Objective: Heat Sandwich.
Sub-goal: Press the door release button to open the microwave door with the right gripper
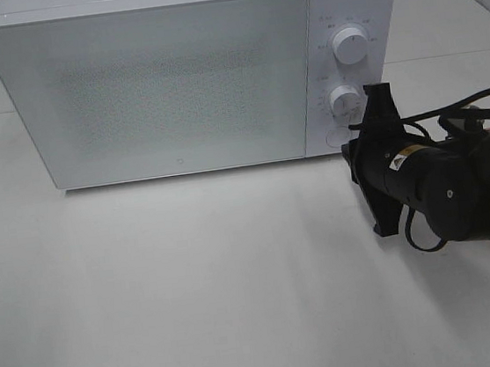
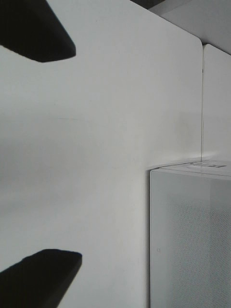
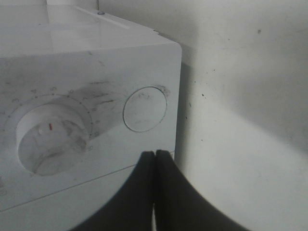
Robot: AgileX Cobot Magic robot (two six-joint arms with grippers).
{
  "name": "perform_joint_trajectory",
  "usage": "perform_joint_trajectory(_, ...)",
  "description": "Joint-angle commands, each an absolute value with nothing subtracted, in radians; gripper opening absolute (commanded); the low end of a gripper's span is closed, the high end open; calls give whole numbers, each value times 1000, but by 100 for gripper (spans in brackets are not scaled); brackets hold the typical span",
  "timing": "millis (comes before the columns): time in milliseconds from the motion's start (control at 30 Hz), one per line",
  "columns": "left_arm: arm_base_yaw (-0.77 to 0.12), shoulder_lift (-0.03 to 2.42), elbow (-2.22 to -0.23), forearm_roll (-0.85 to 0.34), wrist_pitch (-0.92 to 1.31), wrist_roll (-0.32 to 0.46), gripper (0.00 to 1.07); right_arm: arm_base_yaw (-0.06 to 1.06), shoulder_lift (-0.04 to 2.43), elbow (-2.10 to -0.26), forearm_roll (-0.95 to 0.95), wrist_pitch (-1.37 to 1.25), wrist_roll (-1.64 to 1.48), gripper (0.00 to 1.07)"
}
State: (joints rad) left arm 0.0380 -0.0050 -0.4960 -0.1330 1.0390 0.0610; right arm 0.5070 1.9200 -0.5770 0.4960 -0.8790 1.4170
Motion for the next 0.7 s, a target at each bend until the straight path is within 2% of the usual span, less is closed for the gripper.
perform_joint_trajectory(33,38,-31,-494,-139,1035,65,100,472,1930,-616,449,-839,1416,1)
perform_joint_trajectory(400,38,-31,-494,-139,1035,65,100,413,2003,-717,425,-792,1409,0)
perform_joint_trajectory(700,38,-31,-494,-139,1035,65,100,406,2049,-766,421,-775,1417,0)
